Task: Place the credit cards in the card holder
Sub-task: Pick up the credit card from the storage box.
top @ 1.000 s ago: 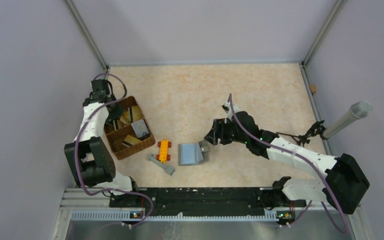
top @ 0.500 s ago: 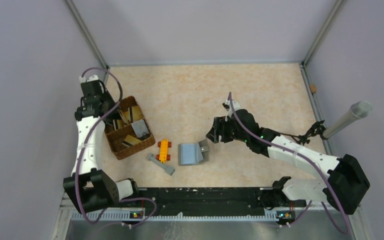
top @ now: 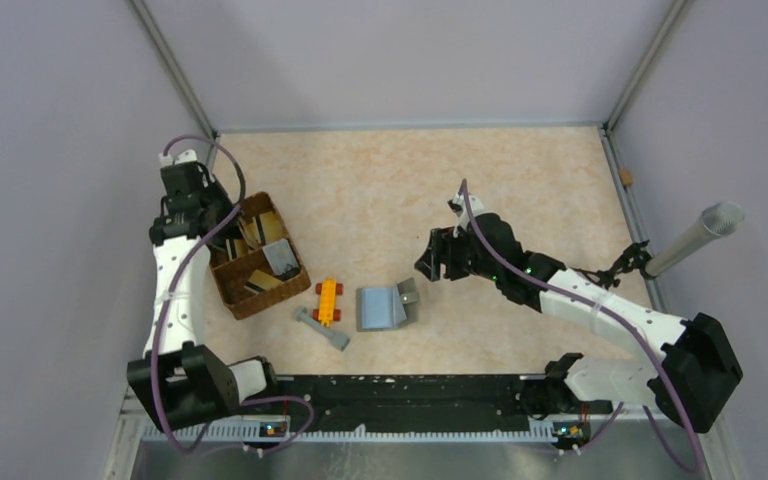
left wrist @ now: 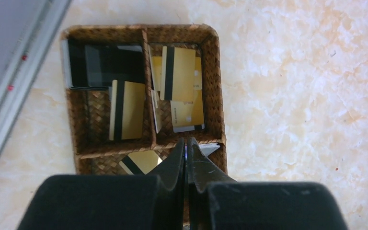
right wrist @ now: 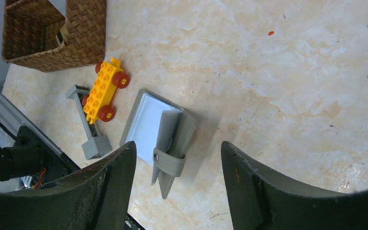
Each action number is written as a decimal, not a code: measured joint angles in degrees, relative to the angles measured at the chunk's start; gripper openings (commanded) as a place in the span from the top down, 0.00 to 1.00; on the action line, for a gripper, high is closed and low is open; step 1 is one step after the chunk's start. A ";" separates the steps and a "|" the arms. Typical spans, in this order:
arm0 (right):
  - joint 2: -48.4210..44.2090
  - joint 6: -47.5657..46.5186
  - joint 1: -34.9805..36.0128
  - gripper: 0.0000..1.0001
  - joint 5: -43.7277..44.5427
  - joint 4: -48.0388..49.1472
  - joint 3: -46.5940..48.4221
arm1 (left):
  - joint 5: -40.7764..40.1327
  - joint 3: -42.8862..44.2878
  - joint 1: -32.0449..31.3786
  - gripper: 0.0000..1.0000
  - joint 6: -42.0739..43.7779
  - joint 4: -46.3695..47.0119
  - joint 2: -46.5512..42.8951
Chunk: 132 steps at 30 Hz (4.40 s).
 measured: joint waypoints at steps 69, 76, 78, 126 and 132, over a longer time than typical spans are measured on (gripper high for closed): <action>0.02 2.08 -0.20 0.36 -3.17 3.91 -2.54 | 2.21 1.53 2.16 1.00 -0.11 1.95 22.71; 0.02 2.10 -0.26 0.36 -3.17 4.13 -2.82 | 0.46 1.53 2.10 1.00 0.04 1.77 22.10; 0.02 2.12 -0.26 0.35 -3.15 4.17 -2.82 | -0.83 1.53 2.10 1.00 0.09 1.70 21.35; -1.49 2.67 -0.61 0.35 -3.13 4.68 -4.72 | -0.39 3.13 2.01 0.72 1.57 -1.29 27.04; -1.55 2.71 -0.63 0.35 -3.13 4.68 -4.72 | -0.74 3.13 1.99 0.83 1.57 -1.25 25.40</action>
